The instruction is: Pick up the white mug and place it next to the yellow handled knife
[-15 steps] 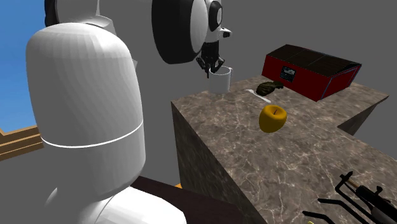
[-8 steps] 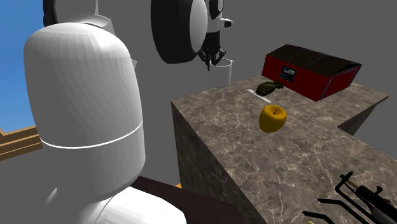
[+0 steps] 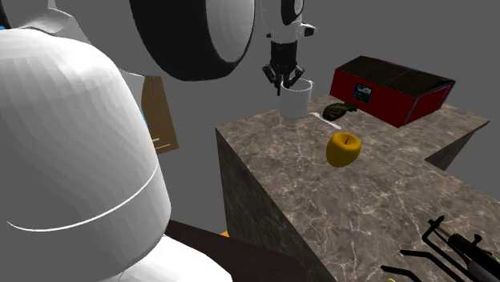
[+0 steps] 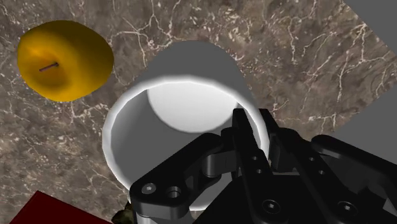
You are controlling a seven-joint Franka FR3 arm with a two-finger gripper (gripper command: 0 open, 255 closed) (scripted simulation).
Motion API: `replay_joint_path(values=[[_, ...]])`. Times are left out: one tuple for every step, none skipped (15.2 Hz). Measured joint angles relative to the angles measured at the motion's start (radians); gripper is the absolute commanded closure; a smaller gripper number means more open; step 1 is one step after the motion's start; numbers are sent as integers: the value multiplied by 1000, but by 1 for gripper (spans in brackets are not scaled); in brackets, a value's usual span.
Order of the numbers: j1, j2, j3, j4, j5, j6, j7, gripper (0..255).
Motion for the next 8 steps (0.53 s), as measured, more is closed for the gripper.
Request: replay_joint_path(values=[[-11,-25,-10,-34,2,10,-21,255],[-21,-44,-19,-59,3,16,-41,255],[-30,-69,-28,-92,4,24,-59,255],[-39,-88,-38,-123,4,37,-77,255],[-50,-107,-49,-137,5,31,-100,255],[-58,-126,-58,-158,5,35,-118,255],[-70,-145,-72,-176,5,35,-142,255],[-77,-159,-80,-196,4,40,-157,255]])
